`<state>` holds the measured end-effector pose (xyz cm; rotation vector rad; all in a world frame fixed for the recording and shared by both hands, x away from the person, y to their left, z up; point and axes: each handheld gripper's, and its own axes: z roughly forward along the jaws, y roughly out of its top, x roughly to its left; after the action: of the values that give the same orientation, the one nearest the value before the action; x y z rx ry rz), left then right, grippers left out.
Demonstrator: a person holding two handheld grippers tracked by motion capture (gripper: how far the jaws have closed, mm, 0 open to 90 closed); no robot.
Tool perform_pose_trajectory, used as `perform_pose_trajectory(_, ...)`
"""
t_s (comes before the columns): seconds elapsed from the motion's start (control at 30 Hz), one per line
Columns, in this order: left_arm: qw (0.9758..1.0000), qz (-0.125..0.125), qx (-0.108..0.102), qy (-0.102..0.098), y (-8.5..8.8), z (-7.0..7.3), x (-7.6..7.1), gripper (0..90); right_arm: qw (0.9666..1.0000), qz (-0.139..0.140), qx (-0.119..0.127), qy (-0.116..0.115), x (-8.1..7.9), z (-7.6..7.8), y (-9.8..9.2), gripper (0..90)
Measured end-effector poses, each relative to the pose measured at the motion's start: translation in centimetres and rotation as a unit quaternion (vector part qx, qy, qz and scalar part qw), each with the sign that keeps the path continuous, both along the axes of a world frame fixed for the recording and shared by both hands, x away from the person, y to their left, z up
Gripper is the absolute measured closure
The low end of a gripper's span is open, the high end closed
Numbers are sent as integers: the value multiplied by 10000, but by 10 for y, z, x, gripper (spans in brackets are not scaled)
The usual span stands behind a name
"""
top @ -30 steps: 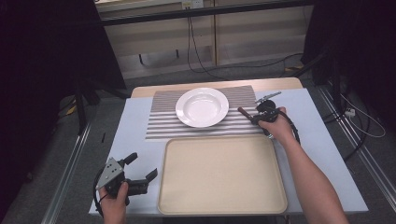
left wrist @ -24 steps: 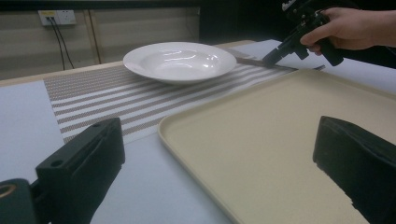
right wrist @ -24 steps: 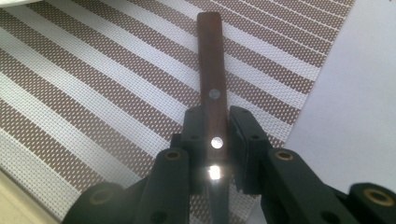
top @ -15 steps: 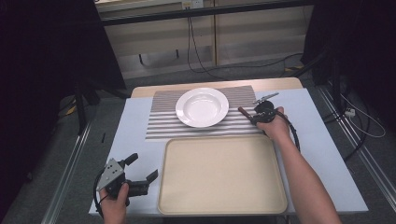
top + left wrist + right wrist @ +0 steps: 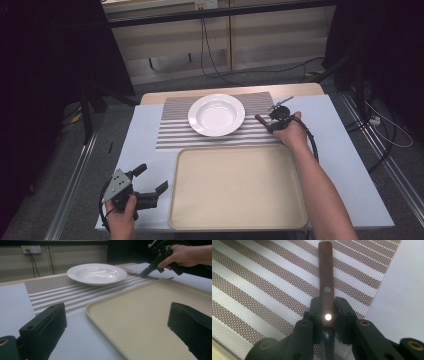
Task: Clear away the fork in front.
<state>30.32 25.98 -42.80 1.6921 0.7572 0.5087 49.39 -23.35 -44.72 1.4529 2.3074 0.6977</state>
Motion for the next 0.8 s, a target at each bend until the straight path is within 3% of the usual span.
perform_pose_trajectory(0.07,10000,-7,-2,-8,0,0,0,24,10000,19,20,93,2,1,-1,777)
perform_pose_trajectory(0.23,10000,4,-7,23,1,-1,1,24,9983,32,-529,251,7,5,13,781)
perform_pose_trajectory(0.33,10000,-13,12,22,1,-1,0,24,9970,47,-715,297,9,6,17,781)
perform_pose_trajectory(0.6,10000,-4,21,19,1,0,1,24,9994,101,-259,207,7,4,5,782)
perform_pose_trajectory(0.8,10000,17,0,23,2,0,2,23,9998,111,-137,132,5,5,2,782)
